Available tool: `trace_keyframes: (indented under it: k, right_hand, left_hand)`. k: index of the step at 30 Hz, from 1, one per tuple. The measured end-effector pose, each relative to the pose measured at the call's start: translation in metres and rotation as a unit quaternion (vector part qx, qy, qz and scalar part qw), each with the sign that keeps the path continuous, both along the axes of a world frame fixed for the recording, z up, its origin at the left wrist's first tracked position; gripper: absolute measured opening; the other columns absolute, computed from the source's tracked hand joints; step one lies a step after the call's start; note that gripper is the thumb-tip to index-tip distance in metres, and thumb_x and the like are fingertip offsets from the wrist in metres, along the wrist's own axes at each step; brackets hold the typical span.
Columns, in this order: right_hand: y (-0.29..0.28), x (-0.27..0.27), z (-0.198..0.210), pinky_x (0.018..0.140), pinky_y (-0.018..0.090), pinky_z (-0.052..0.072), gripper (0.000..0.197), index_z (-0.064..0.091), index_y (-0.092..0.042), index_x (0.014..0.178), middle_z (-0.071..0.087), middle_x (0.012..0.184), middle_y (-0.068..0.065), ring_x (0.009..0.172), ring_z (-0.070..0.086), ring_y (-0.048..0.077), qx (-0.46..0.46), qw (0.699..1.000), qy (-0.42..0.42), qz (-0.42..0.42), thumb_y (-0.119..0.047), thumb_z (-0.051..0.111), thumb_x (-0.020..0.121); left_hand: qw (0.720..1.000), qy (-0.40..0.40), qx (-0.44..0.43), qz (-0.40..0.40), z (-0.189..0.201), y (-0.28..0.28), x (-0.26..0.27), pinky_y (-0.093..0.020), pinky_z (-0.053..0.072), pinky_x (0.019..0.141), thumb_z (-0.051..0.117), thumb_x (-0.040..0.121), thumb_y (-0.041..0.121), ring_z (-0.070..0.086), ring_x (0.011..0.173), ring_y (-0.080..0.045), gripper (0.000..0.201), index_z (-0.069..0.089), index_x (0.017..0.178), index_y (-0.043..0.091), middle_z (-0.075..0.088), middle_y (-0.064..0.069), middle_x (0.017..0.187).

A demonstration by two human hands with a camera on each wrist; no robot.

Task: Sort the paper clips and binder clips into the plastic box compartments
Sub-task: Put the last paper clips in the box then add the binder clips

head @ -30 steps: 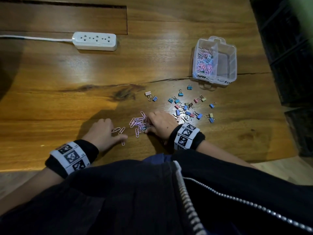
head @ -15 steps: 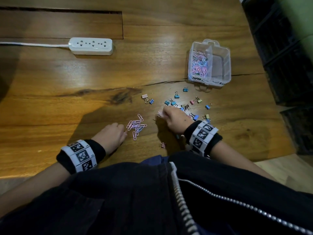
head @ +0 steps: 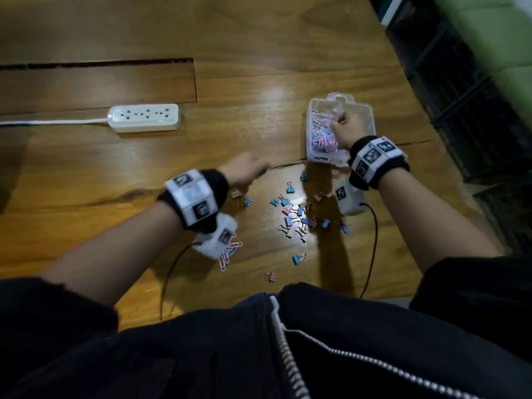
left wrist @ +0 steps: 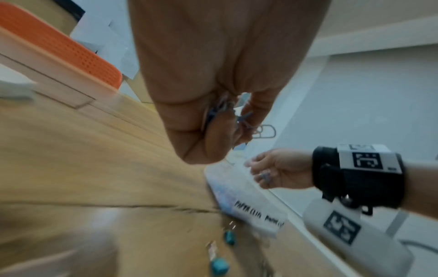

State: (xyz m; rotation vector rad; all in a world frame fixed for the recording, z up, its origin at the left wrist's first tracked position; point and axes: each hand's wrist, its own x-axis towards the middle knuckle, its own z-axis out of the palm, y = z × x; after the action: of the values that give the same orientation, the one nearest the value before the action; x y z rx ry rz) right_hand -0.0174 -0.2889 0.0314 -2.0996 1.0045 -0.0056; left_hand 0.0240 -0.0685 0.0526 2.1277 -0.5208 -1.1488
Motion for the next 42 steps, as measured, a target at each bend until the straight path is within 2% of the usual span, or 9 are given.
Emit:
trace_keyframes:
  k: [6,13,15,18,22,24,29,36,42]
  right_hand:
    - [-0.017,0.014,-0.013,0.065,0.024,0.048,0.018,0.057,-0.017,0.075,0.052,0.070,-0.001,0.076,0.056,0.018,0.063,0.998,0.000,-0.028,-0.013,0.046,0.089]
    - [-0.012,-0.022,-0.013,0.081,0.036,0.050,0.021,0.062,0.001,0.098,0.060,0.092,0.012,0.087,0.057,0.022,0.122,0.977,-0.152,-0.083,-0.013,0.048,0.091]
    - [-0.010,-0.035,-0.013,0.088,0.038,0.052,0.021,0.061,-0.001,0.102,0.064,0.098,0.012,0.092,0.061,0.024,0.087,0.982,-0.143,-0.093,-0.015,0.052,0.089]
    - [0.001,-0.050,-0.009,0.093,0.039,0.049,0.022,0.061,-0.003,0.108,0.064,0.110,0.014,0.102,0.060,0.024,0.048,0.989,-0.119,-0.077,-0.012,0.051,0.090]
    - [0.030,-0.068,-0.004,0.089,0.027,0.046,0.023,0.059,-0.005,0.110,0.062,0.111,0.008,0.098,0.055,0.014,0.040,0.989,-0.129,-0.060,-0.007,0.048,0.090]
    - [0.053,-0.077,-0.004,0.087,0.026,0.046,0.020,0.059,-0.005,0.107,0.060,0.103,0.004,0.094,0.054,0.012,0.041,0.992,-0.121,-0.007,-0.005,0.050,0.089]
    - [0.120,-0.095,-0.020,0.079,0.024,0.044,0.019,0.061,0.001,0.101,0.063,0.102,0.018,0.086,0.054,0.019,0.061,0.966,-0.037,0.250,-0.003,0.059,0.082]
    - [0.178,-0.088,-0.045,0.099,0.042,0.039,0.067,0.031,-0.021,0.137,0.037,0.128,0.012,0.116,0.039,0.027,-0.043,0.876,0.101,0.471,-0.028,0.065,0.079]
    - [0.193,-0.081,-0.049,0.094,0.044,0.043,0.063,0.038,-0.018,0.130,0.036,0.127,0.009,0.114,0.038,0.026,-0.135,0.852,0.093,0.497,-0.033,0.067,0.076]
  left_hand:
    - [0.987,0.138,-0.051,0.071,0.013,-0.103,0.017,-0.017,0.027,0.040,0.032,0.093,0.014,0.030,0.044,-0.009,0.030,0.036,0.064,0.016,0.033,0.002,0.060]
    - [0.981,0.167,-0.060,0.073,0.003,-0.157,0.021,-0.024,0.039,0.054,0.040,0.095,0.029,0.040,0.059,-0.013,0.020,0.049,0.093,0.011,0.046,-0.004,0.075]
    - [0.981,0.170,-0.076,0.048,0.000,-0.164,0.018,-0.031,0.044,0.083,0.038,0.095,0.041,0.052,0.099,-0.022,0.044,0.042,0.129,0.013,0.051,-0.014,0.122]
    - [0.979,0.171,-0.109,0.027,-0.001,-0.161,0.012,-0.042,0.013,0.118,0.038,0.095,0.041,0.012,0.144,-0.026,0.062,0.018,0.147,0.015,0.011,-0.012,0.156]
    - [0.984,0.110,-0.140,-0.021,0.006,-0.148,0.006,-0.039,0.022,0.114,0.042,0.095,0.023,0.021,0.142,-0.023,0.042,0.038,0.136,0.015,0.019,-0.008,0.155]
    - [0.988,0.040,-0.140,-0.046,0.009,-0.131,0.006,-0.025,0.041,0.089,0.042,0.093,0.009,0.041,0.127,-0.021,0.033,0.047,0.126,0.012,0.037,-0.010,0.145]
    - [0.981,-0.142,-0.053,-0.124,-0.005,-0.032,0.000,-0.004,0.036,0.056,0.056,0.083,-0.003,0.052,0.088,-0.017,0.029,0.059,0.112,-0.003,0.061,-0.014,0.102]
    - [0.918,-0.179,0.286,-0.208,-0.030,0.085,-0.038,-0.034,0.041,0.096,0.079,0.066,0.022,0.046,0.120,-0.028,0.076,0.039,0.130,0.013,0.043,-0.012,0.132]
    - [0.933,-0.217,0.245,-0.149,-0.054,0.106,-0.074,-0.036,0.033,0.104,0.082,0.060,0.035,0.031,0.124,-0.027,0.094,0.031,0.136,0.015,0.032,-0.007,0.134]
